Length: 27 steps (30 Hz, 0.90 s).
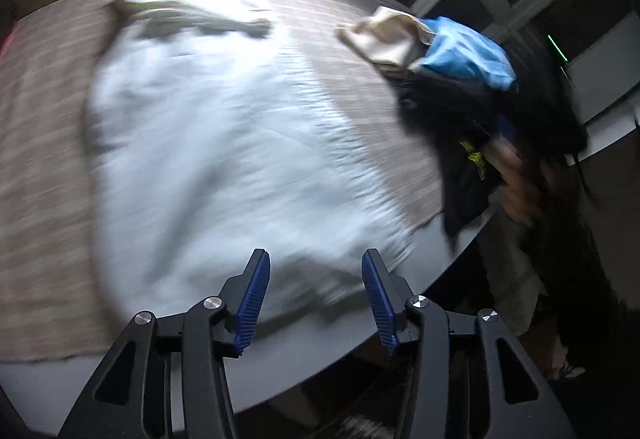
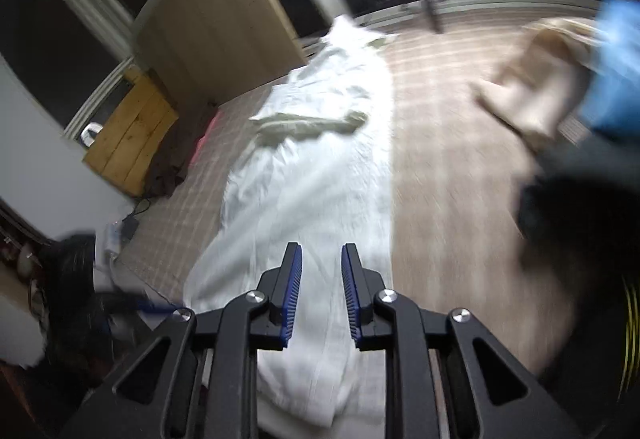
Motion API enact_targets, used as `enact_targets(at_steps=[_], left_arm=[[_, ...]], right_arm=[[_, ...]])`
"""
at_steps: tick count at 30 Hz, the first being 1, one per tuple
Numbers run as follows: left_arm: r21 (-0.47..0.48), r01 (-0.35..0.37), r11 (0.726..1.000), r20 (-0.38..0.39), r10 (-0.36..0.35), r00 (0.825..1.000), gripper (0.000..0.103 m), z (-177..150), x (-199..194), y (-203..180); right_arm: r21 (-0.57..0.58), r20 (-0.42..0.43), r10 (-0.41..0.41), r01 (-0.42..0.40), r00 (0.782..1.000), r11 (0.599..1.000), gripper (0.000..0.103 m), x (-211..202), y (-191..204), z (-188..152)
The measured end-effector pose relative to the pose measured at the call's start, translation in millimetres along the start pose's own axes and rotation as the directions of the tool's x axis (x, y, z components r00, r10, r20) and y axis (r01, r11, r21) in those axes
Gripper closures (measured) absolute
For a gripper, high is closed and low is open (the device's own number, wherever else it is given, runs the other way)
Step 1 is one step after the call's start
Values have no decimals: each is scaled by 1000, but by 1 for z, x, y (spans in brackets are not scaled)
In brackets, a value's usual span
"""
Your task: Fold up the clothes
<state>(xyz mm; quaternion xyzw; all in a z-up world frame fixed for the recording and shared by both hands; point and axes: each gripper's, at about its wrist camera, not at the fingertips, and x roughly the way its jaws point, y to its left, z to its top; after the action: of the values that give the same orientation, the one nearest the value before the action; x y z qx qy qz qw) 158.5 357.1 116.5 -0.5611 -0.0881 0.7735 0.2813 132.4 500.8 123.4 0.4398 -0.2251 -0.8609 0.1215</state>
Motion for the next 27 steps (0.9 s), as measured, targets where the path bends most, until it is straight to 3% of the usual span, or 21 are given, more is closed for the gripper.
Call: enact_targets(at_steps=[2,6,10,12,16,18,20,21,24,27], left_arm=[[-8,-3,1000,0,3,1000,57,8,28,-24],[-17,-125,992,-10,125,992,57,14,69,-47],[-34,-265,964,-38,263,964,57,13,98,-58],[-26,-316,948,-30,315,949,50,13,102,-63],[18,-380,925,-36,380,924,49,12,109,-68],[47,-403,914,-32,405,914,50,10,112,-69],[59,-421,905,-29,423,906,60,9,113,-69],[56,-426,903,-29,428,903,69,9,112,-67],[-60,-374,926,-45,372,927,95,10,100,-42],[-171,-297,940,-58,291,955,101,8,90,-16]], right_arm=[[-8,-85,13,-14,996,1000,82,32,-7,36],[-67,-191,-7,-7,982,998,82,84,-20,76],[-123,-280,-12,-23,960,992,82,121,-29,91],[-154,-303,-30,-18,952,988,82,133,-32,93],[-210,-330,2,-75,944,975,82,140,-25,94],[-225,-345,6,-89,938,970,82,143,-24,95],[-206,-361,26,-107,932,973,82,146,-26,99],[-186,-365,50,-125,930,974,82,145,-29,102],[-167,-367,85,-155,926,974,82,138,-34,106],[-161,-372,105,-175,922,971,82,132,-34,105]])
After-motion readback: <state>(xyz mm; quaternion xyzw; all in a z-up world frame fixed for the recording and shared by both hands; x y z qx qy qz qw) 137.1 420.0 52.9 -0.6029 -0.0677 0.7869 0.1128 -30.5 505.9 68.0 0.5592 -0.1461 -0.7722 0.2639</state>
